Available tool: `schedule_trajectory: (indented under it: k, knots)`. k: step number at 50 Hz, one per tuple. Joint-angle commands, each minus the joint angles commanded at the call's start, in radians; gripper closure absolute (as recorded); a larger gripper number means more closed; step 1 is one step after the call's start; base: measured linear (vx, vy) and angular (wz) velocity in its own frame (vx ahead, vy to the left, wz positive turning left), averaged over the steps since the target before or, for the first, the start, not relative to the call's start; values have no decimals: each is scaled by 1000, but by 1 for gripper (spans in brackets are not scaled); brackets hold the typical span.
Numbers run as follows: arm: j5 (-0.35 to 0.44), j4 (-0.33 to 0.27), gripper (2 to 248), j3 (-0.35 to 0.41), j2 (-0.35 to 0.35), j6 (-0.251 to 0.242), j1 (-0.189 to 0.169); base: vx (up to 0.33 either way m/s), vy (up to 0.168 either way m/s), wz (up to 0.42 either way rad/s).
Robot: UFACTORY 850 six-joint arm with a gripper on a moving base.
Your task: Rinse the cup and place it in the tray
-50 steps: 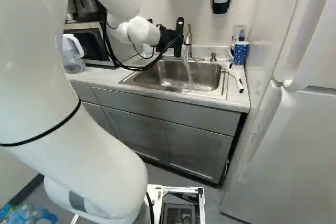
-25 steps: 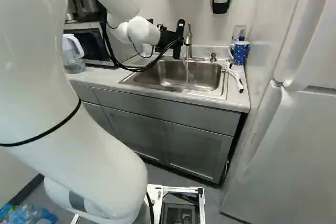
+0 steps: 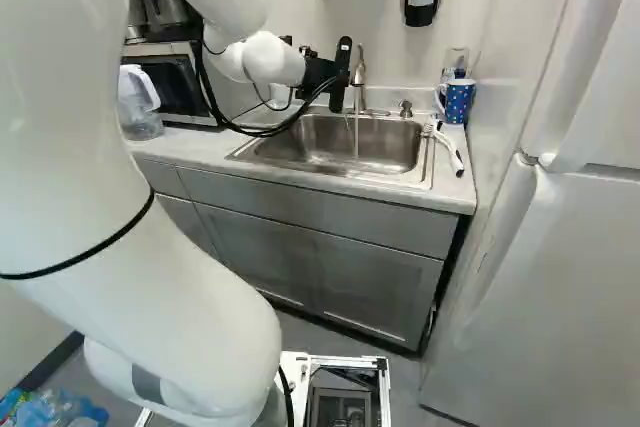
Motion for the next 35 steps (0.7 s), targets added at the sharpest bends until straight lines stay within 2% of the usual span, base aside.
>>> schedule_trajectory:
  k: [14,35]
  knots:
    - [0,0,125,0,0,11,0,0,0,0]
    - [0,0,125,0,0,211,0,0,0,0]
